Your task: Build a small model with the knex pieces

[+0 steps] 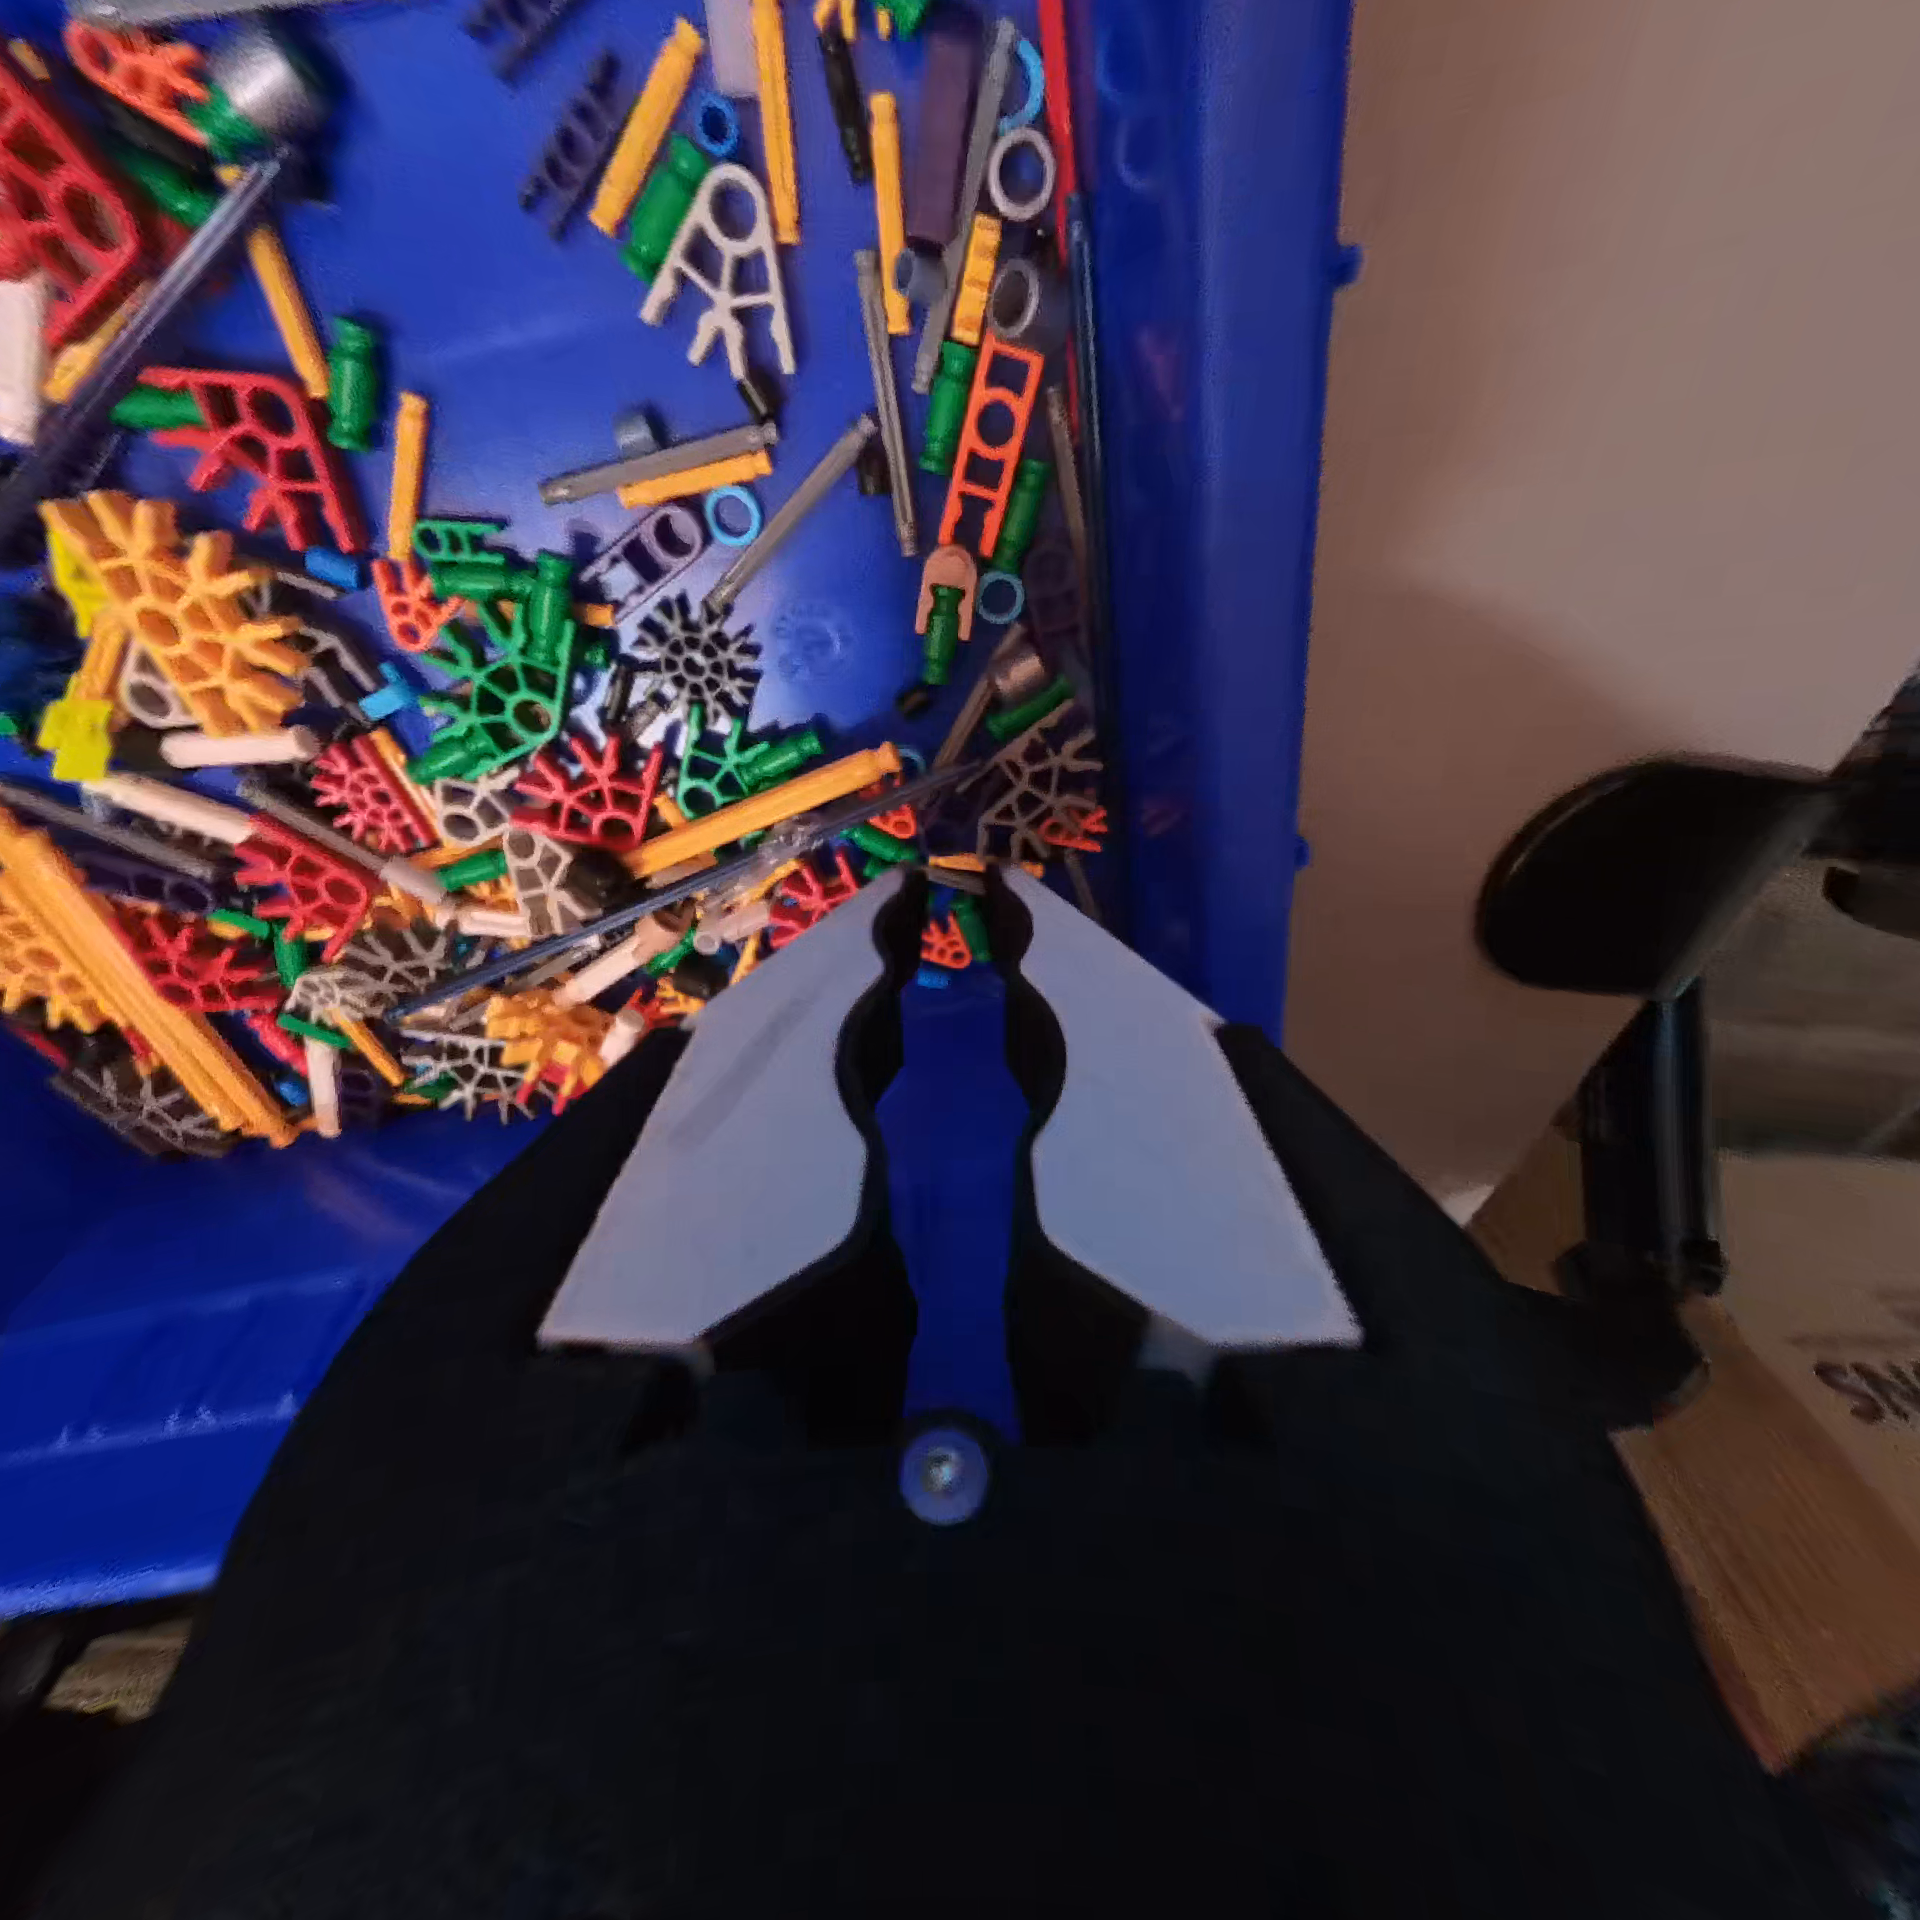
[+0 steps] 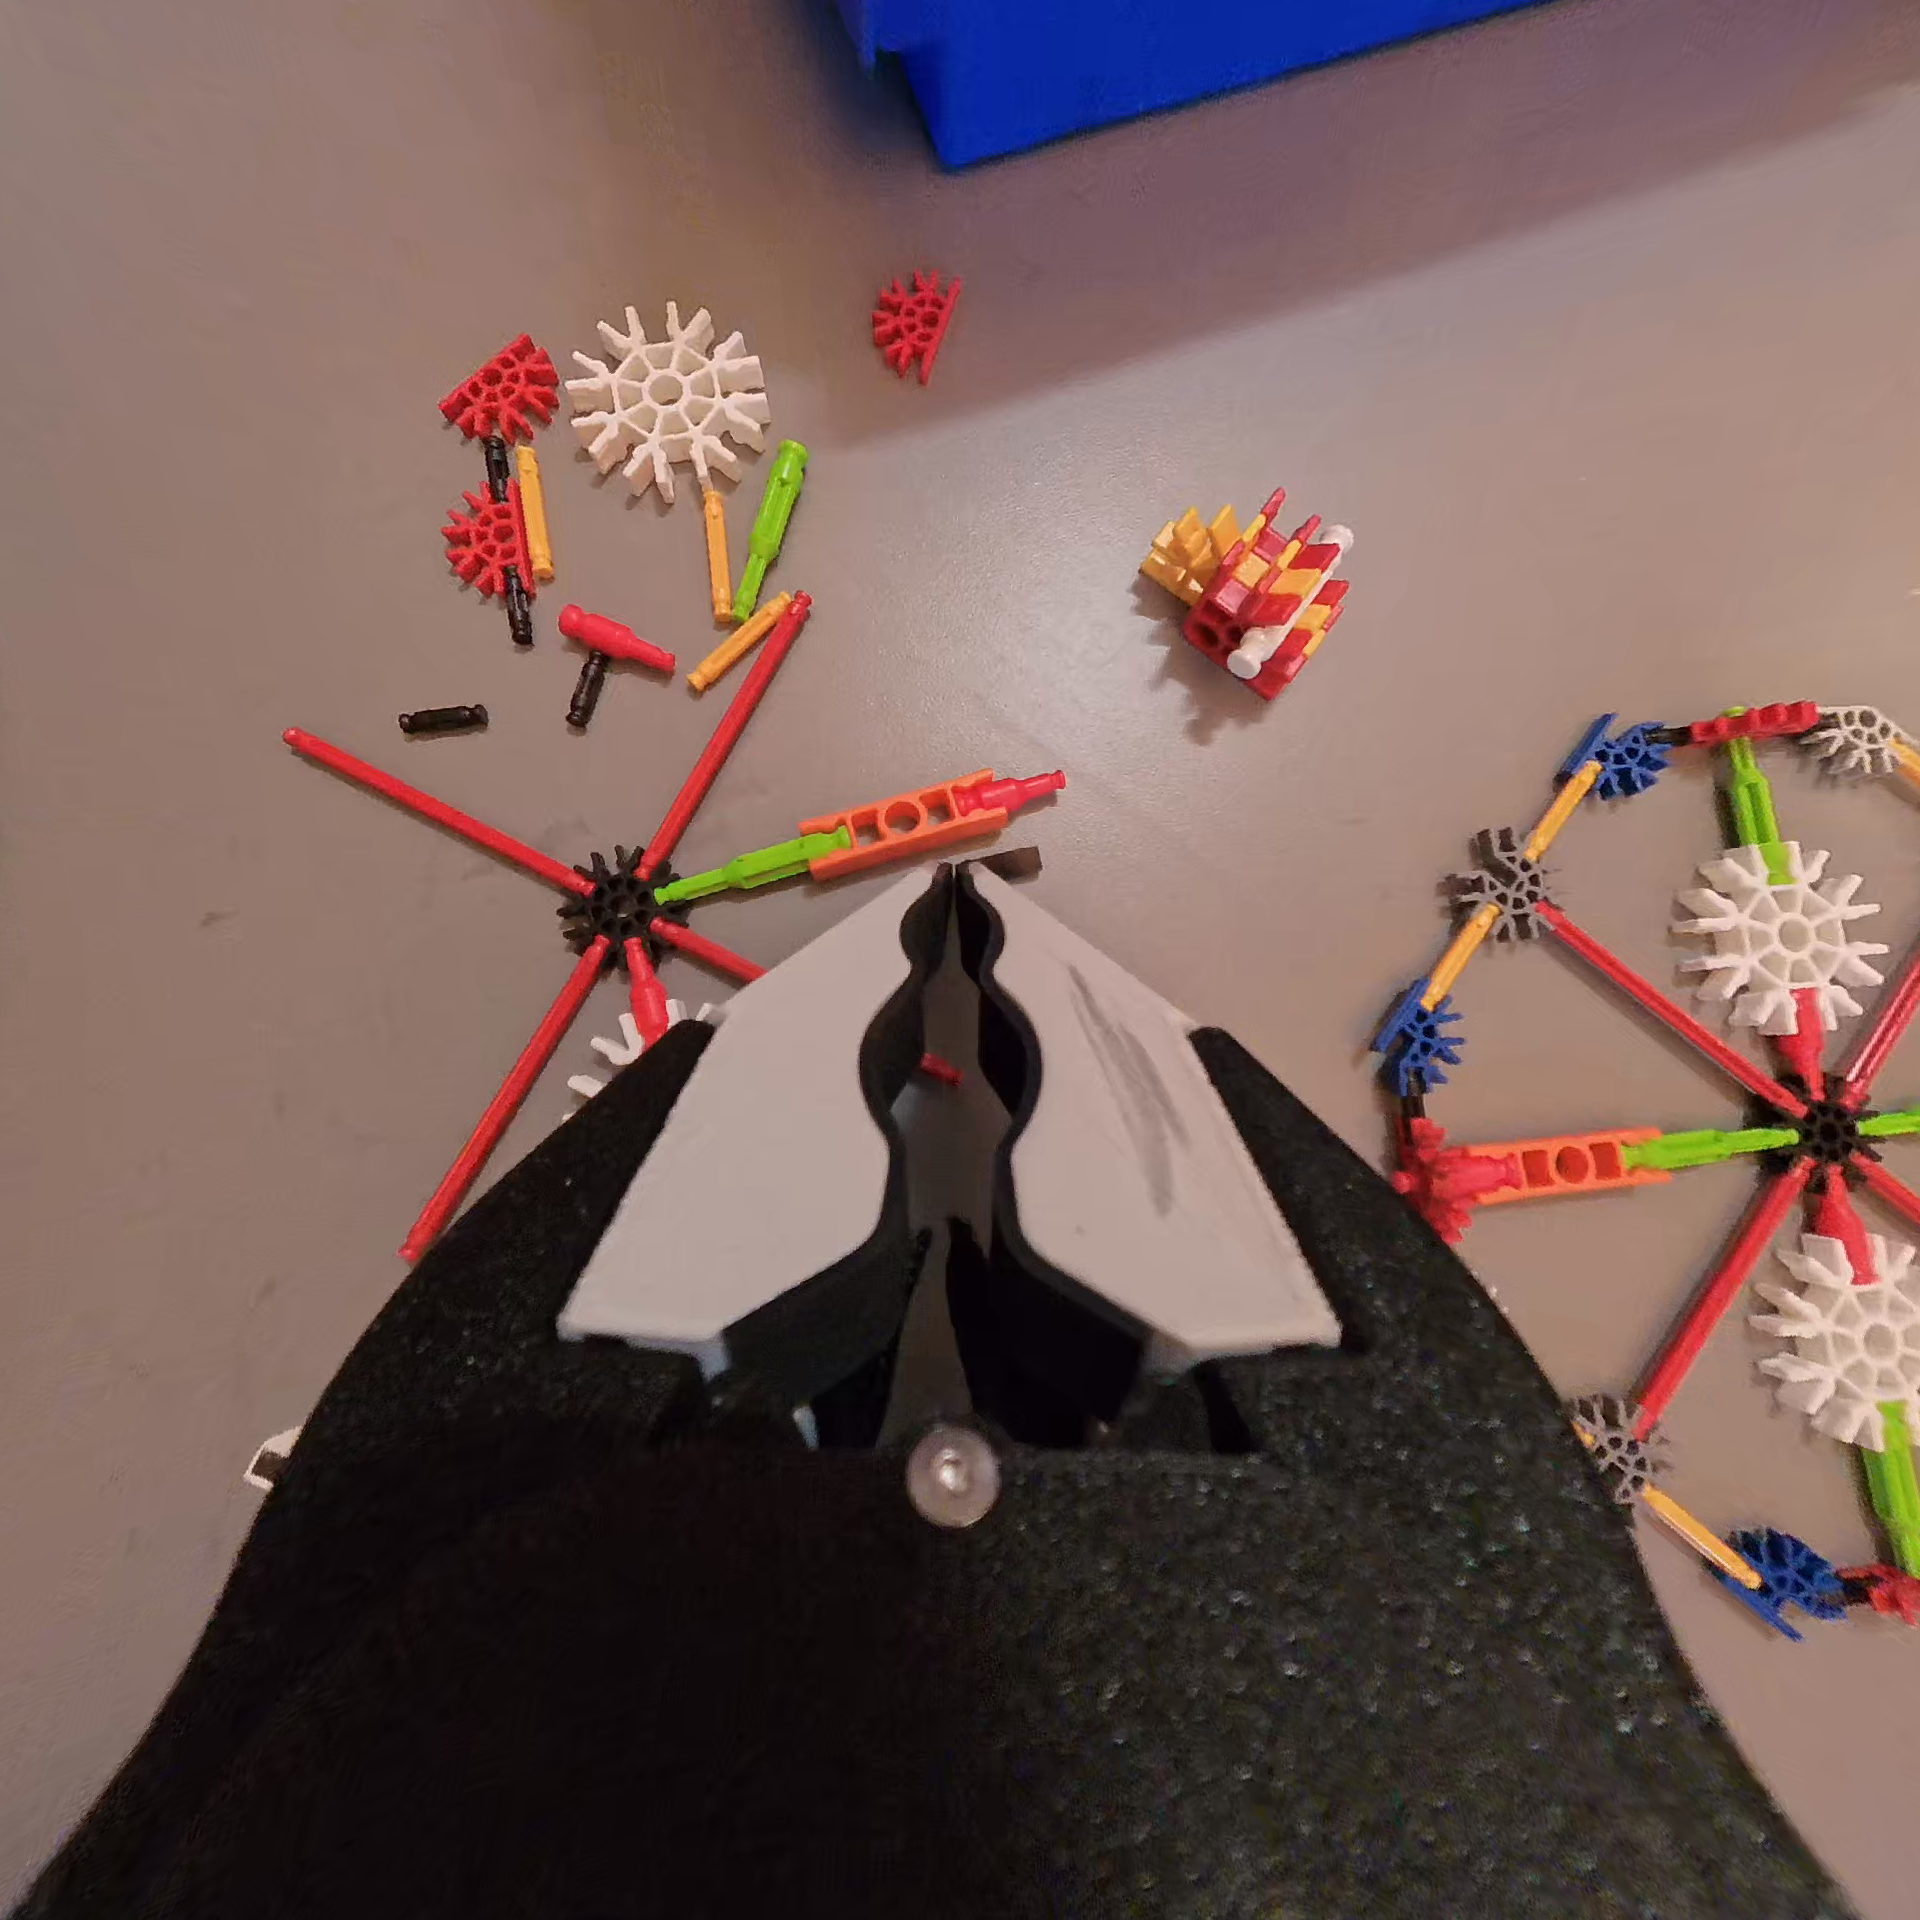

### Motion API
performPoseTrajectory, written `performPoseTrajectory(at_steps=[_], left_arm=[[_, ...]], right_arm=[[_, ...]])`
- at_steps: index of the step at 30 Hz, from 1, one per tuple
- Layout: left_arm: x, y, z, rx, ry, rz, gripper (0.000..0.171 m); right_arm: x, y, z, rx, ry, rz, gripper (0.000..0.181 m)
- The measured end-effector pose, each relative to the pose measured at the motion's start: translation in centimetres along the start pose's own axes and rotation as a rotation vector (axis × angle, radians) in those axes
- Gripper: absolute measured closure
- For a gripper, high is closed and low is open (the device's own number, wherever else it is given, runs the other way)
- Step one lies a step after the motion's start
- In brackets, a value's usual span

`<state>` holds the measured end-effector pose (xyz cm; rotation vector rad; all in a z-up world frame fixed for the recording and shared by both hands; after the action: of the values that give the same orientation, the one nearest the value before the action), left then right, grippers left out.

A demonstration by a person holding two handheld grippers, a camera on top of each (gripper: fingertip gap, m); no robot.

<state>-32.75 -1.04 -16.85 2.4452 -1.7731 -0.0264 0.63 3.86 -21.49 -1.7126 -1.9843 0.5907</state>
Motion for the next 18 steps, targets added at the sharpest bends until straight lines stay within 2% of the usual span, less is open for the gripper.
performPoseTrajectory(at_steps=[3, 5, 7, 9, 11, 13, 18], left_arm=[[-0.7, -0.6, 1.0, -0.018, 0.051, 0.009, 0.161], [-1.7, -0.9, 1.4, -0.014, 0.036, -0.001, 0.159], [-3.4, -1.0, 1.5, -0.005, -0.044, -0.03, 0.151], [-5.8, -0.9, 1.1, 0.005, -0.21, -0.077, 0.144], [-7.3, -0.9, 0.2, 0.063, -0.287, -0.138, 0.135], [-7.7, -0.7, -0.8, 0.105, -0.313, -0.153, 0.135], [-7.1, 0.3, -2.1, 0.083, -0.298, -0.129, 0.139]], right_arm=[[0.0, 0.0, 0.0, 0.001, -0.001, 0.001, 0.181], [0.0, 0.0, 0.0, 0.002, -0.001, 0.001, 0.181], [0.0, 0.0, -0.1, 0.002, 0.0, 0.001, 0.181], [0.0, 0.0, -0.1, 0.002, 0.001, 0.001, 0.181], [0.0, 0.0, -0.1, 0.002, 0.001, 0.001, 0.181], [0.1, 0.1, -0.1, 0.003, -0.002, 0.003, 0.181], [0.1, 0.1, 0.0, 0.005, -0.007, 0.006, 0.181]])
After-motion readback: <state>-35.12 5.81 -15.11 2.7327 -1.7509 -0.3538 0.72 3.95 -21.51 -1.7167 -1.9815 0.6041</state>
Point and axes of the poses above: each gripper's, where its closed fingertips meet, z out along the fingers, y out of its underside, x = y × z across the jaws, the point moved 9 cm from there along -z, back along the fingers, and after that the axes turned 4 degrees about -x, right-handed, at the moved point
